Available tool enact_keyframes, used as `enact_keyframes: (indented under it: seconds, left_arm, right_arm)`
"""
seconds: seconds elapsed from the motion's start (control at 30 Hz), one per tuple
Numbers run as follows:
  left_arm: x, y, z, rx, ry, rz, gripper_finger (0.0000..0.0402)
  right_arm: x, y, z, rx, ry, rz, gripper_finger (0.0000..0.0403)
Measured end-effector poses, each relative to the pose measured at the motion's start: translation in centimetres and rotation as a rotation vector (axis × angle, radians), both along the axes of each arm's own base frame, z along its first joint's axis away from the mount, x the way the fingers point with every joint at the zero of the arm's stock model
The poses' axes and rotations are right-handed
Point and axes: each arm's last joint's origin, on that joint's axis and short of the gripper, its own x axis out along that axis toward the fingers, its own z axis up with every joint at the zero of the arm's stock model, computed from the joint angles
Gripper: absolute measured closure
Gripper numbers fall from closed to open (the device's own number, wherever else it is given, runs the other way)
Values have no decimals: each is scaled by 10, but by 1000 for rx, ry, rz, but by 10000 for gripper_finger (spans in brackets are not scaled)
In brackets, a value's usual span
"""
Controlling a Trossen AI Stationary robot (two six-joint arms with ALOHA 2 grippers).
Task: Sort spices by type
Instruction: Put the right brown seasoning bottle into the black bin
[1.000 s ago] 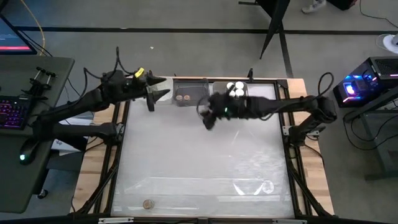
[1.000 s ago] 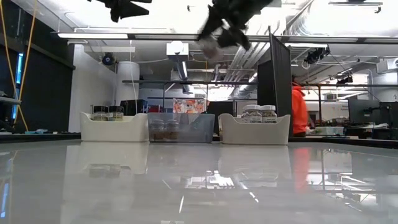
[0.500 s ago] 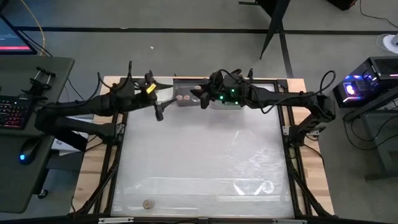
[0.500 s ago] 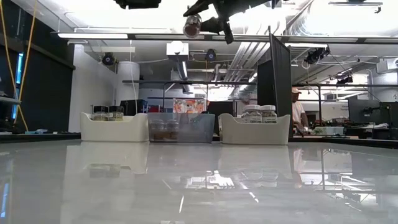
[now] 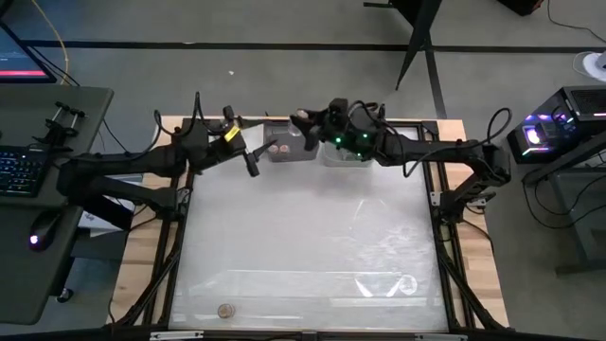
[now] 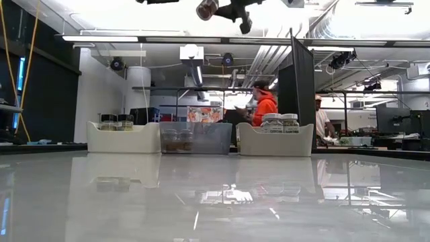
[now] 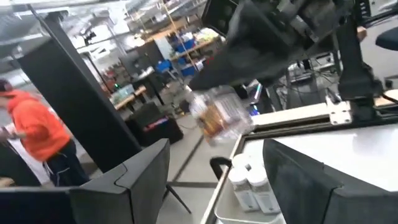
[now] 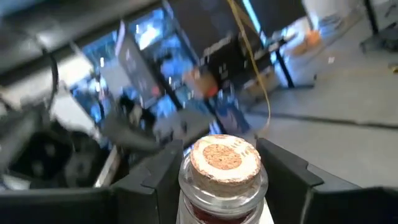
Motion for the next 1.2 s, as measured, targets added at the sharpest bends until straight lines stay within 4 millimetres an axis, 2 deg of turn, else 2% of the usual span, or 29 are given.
enact_keyframes:
  seconds: [0.17, 0.33, 0.67, 0.9, 1.2]
  left_arm:
    - [8, 1, 3, 84, -32, 4, 156]
    - [20, 3, 3, 240, -25, 17, 156]
    - [45, -3, -4, 559, 43, 95, 156]
    - [56, -2, -9, 626, 49, 150, 156]
    - [60, 2, -14, 622, 75, 177, 156]
  right_arm:
    - [-2, -1, 9, 49, -130, -55, 231]
    - [-3, -2, 14, 170, -256, -63, 231]
    - [-1, -2, 9, 443, -421, -96, 231]
    - [-2, -2, 9, 542, -499, -119, 231]
    - [-2, -1, 10, 538, -501, -118, 231]
